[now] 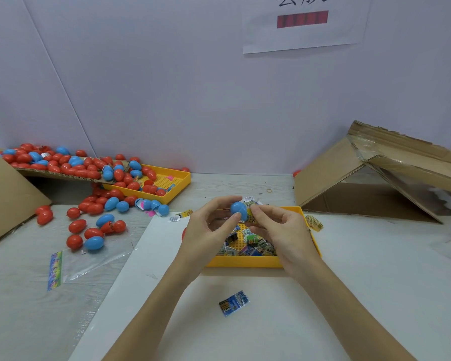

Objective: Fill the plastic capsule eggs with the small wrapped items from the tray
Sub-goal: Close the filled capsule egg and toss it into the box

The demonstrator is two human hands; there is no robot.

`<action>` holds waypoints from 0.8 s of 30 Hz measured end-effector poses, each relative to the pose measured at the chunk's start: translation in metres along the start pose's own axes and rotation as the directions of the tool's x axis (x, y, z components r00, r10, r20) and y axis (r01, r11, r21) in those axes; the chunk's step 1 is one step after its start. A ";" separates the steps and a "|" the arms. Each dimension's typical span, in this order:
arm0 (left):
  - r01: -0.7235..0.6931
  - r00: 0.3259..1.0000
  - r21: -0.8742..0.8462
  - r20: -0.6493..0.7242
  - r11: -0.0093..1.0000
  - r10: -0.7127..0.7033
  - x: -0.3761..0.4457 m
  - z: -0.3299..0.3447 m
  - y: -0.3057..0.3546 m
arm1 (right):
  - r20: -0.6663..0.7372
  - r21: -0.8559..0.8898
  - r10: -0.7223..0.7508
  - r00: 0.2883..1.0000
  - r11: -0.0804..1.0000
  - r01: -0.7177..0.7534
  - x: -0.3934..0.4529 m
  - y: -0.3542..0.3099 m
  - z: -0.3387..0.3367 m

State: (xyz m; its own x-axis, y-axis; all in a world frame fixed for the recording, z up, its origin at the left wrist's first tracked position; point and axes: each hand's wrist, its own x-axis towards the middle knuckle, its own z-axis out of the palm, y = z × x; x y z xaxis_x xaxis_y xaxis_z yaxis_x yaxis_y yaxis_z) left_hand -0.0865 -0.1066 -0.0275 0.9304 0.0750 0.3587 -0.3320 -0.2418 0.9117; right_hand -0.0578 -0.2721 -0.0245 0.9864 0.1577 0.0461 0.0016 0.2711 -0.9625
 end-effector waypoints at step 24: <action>-0.319 0.945 0.167 -0.026 0.933 0.327 0.002 -0.003 -0.001 | 0.266 0.352 0.377 0.887 0.819 -0.454 -0.001 -0.012 0.002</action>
State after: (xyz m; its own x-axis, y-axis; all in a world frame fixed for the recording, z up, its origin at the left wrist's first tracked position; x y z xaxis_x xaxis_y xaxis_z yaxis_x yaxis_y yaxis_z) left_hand -0.0848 -0.1038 -0.0269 0.7662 0.0165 0.6424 -0.5803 -0.4115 0.7028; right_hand -0.0591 -0.2739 -0.0126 0.8319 0.4950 -0.2509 -0.5039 0.4845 -0.7151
